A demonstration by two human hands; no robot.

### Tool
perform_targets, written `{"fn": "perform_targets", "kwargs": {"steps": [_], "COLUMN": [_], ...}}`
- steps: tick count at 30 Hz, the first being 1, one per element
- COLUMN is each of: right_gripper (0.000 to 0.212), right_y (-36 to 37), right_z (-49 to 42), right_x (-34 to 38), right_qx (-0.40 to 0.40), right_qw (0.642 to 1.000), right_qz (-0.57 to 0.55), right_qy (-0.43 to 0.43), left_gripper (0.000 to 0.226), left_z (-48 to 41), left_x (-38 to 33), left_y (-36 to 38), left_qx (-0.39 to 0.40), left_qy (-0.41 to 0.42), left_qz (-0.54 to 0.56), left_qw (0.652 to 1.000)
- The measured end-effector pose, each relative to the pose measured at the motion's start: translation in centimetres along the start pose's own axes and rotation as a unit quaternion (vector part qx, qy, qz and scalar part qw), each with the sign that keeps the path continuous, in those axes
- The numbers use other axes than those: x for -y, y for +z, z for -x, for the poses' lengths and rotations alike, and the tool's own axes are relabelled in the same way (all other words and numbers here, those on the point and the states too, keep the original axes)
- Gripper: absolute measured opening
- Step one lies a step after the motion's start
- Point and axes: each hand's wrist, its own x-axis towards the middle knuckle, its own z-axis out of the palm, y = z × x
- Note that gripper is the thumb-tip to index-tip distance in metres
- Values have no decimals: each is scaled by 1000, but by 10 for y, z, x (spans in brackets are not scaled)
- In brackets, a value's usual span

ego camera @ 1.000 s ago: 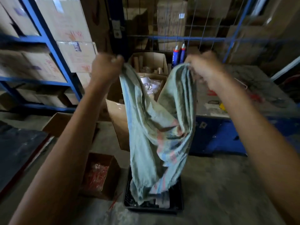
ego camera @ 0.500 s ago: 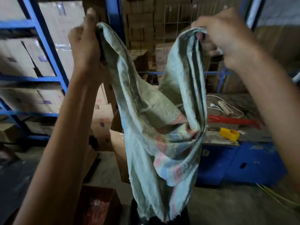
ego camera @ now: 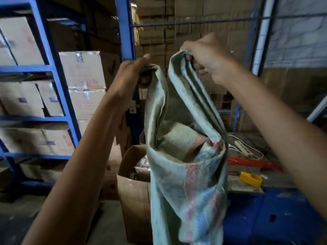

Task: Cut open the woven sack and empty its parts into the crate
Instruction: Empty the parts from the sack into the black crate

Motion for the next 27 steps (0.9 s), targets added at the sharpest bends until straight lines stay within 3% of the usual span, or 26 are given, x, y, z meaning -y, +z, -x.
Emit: {"fn": "perform_targets", "kwargs": {"steps": [6,9,14,16,18,20,21,24,27], "right_gripper": [40,40,57,59,43,28,25,32,64], "right_y": [18,22,24,24,21,19,18,20,30], "right_z": [15,25,45,62,89,128,146,191,209], "right_x": [-40,-54,-70,-84,-107,-123,-130,-160,-194], "right_qx": [142,166,210,174,51,-51,-48,106,235], "right_qw": [985,974,954,944,936,935,941,940,860], "right_qz": [32,120,160,260,349,335,301,297,448], "right_qy": [96,95,142,109,19,-106,-147,-134,-64], "left_gripper": [30,44,36,42,44,44,48,57,58], "left_z": [30,42,65,73,81,88,90,94,95], "left_x": [57,84,117,126,135,144,149,155,158], "left_y": [30,42,73,82,84,81,79,72,68], "left_qx": [58,71,75,40,-6,-30,-35,-29,-13], "left_qy": [-12,-47,-137,-163,-187,-209,-222,-238,-258], "left_qz": [3,34,147,144,125,122,130,175,246], "left_qw": [998,996,977,975,974,970,966,955,934]}}
